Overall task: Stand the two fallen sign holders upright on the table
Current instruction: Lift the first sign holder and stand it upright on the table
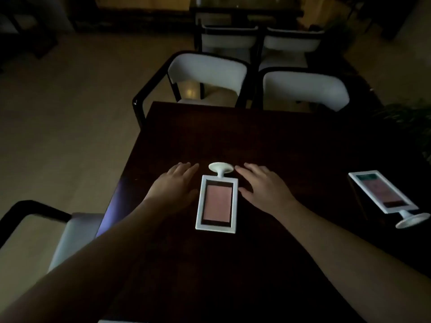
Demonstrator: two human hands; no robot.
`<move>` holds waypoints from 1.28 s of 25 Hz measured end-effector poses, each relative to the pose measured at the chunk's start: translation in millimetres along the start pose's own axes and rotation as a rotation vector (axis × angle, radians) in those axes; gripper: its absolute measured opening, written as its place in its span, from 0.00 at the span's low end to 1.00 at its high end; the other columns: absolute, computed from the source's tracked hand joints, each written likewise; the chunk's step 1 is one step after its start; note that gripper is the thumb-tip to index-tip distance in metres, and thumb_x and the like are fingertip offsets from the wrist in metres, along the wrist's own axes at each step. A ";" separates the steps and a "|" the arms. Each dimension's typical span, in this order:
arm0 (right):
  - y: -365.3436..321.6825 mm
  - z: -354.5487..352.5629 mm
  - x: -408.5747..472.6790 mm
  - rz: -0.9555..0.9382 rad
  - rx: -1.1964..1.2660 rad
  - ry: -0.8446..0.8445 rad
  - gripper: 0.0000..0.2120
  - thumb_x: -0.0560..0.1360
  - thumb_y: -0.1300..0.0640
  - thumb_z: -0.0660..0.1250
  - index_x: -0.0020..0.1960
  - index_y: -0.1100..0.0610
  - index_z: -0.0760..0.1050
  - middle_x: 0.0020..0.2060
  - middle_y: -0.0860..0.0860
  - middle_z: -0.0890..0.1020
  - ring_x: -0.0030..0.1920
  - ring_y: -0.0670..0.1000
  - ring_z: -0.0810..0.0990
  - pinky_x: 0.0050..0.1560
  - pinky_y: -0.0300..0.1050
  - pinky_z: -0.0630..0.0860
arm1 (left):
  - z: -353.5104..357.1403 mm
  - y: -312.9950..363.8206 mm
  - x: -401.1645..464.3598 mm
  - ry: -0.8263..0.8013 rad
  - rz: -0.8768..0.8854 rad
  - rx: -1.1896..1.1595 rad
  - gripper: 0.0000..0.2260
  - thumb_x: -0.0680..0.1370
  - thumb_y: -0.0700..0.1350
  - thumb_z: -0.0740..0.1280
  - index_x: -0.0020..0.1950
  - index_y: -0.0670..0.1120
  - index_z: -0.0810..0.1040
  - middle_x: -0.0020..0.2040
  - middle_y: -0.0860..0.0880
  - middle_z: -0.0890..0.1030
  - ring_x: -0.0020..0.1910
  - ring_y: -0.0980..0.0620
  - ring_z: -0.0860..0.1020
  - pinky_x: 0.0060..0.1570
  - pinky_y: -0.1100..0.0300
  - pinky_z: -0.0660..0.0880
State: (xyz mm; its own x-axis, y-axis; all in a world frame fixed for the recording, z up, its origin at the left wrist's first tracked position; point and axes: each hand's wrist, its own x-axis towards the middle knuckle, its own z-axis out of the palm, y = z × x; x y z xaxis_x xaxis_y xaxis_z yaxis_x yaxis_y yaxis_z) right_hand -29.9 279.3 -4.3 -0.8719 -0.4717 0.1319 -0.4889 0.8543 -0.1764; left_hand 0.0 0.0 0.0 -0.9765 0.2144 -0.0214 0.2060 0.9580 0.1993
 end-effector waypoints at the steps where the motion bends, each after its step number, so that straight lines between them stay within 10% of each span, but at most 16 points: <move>1: 4.3 12.7 2.0 -0.003 -0.016 -0.039 0.29 0.76 0.49 0.69 0.75 0.50 0.66 0.71 0.53 0.73 0.67 0.57 0.73 0.60 0.55 0.73 | 11.9 -2.0 3.9 -0.032 0.006 0.034 0.34 0.78 0.54 0.65 0.80 0.51 0.54 0.80 0.45 0.61 0.79 0.44 0.56 0.70 0.45 0.65; 6: 18.6 60.1 1.2 0.003 -0.155 -0.152 0.28 0.75 0.60 0.69 0.74 0.53 0.67 0.71 0.55 0.71 0.67 0.56 0.74 0.60 0.53 0.76 | 62.7 -17.9 17.5 -0.060 0.116 0.132 0.32 0.78 0.39 0.65 0.80 0.51 0.57 0.80 0.46 0.60 0.79 0.43 0.56 0.71 0.45 0.64; 20: 10.4 77.7 -16.5 -0.107 0.030 0.063 0.22 0.69 0.66 0.77 0.62 0.62 0.80 0.60 0.59 0.83 0.58 0.59 0.82 0.59 0.51 0.74 | 80.1 -37.0 9.0 0.142 0.421 -0.041 0.21 0.77 0.40 0.73 0.69 0.38 0.76 0.68 0.39 0.77 0.67 0.38 0.75 0.61 0.44 0.76; 32: -29.1 50.3 31.8 0.117 0.459 0.035 0.07 0.79 0.56 0.66 0.53 0.58 0.80 0.42 0.49 0.81 0.40 0.48 0.81 0.36 0.44 0.76 | 26.0 -45.7 7.5 0.112 0.031 -0.473 0.09 0.82 0.44 0.63 0.57 0.43 0.79 0.52 0.45 0.83 0.49 0.45 0.81 0.48 0.46 0.76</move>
State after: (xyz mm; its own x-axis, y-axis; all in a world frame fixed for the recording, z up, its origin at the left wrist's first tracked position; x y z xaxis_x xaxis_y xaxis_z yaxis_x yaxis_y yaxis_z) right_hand -44.9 228.5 -44.1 -0.9241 -0.3636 0.1172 -0.3570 0.7127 -0.6039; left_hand -15.1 -37.3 -34.7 -0.9765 0.1946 0.0923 0.2092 0.7544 0.6222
